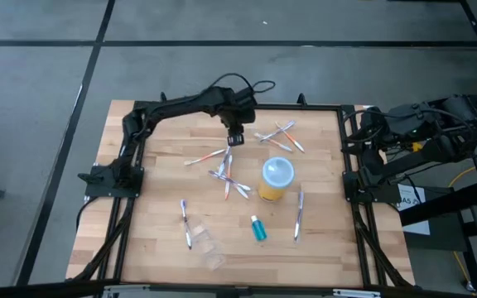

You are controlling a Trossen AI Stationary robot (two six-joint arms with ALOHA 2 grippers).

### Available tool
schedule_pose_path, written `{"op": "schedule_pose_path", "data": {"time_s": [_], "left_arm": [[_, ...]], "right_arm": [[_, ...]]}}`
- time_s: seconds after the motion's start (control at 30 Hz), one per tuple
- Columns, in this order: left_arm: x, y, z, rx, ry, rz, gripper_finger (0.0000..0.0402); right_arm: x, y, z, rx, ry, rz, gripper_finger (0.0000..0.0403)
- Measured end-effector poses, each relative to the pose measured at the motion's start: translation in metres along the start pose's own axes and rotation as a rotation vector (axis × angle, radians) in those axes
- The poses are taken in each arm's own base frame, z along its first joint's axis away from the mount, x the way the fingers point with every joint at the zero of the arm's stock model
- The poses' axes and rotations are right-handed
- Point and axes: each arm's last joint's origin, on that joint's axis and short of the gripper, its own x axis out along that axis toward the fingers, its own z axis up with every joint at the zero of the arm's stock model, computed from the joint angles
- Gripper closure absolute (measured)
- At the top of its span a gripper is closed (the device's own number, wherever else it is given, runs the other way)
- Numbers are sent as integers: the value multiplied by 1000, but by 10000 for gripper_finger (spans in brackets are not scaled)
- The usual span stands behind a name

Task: Pick & Place toothbrushing station
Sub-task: Put the top mouthwash bottle into the middle of the transparent organizer

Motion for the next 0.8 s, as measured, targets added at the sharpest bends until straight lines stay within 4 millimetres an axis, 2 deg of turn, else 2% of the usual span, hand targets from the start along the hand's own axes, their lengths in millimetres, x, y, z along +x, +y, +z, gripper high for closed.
{"op": "schedule_pose_path", "data": {"time_s": [0.3,0.47,0.57,0.67,0.8], "left_arm": [[-61,-12,-15,-108,-32,-41,320],[-112,-34,-32,-197,-166,-39,320],[-124,-57,-50,-246,-165,-29,321],[-134,-89,-67,-291,-185,-49,322],[-138,-138,-84,-341,-218,-43,322]], "right_arm": [[-1,5,0,-15,-13,49,252],[-6,8,-1,-20,-56,68,252],[-10,9,-2,-34,-93,84,252],[-12,11,-2,-49,-119,98,252],[-12,12,-3,-63,-123,109,252]]}}
